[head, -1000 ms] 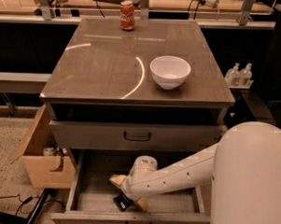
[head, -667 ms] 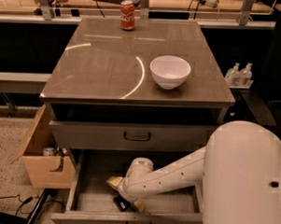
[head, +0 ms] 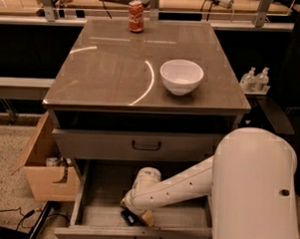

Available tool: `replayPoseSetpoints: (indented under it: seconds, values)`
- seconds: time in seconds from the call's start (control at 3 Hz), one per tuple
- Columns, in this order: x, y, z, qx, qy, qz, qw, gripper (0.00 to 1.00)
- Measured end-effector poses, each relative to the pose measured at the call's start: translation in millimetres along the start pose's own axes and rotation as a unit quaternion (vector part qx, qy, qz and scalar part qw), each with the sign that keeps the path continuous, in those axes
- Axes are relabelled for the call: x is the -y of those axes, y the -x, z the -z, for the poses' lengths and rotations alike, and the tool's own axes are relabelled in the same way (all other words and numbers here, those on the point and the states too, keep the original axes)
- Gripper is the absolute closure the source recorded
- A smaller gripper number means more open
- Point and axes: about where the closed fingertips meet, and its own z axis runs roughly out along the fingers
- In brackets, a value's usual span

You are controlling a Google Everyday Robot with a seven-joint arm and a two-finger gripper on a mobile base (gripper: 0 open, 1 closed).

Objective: Pick rxbar blueberry from middle drawer and place on counter

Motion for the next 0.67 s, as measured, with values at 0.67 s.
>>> replayPoseSetpoints:
  seconds: [0.67]
  values:
    - [2.0,0.3,6.7,0.0,0.0,0.0,1.0,0.88]
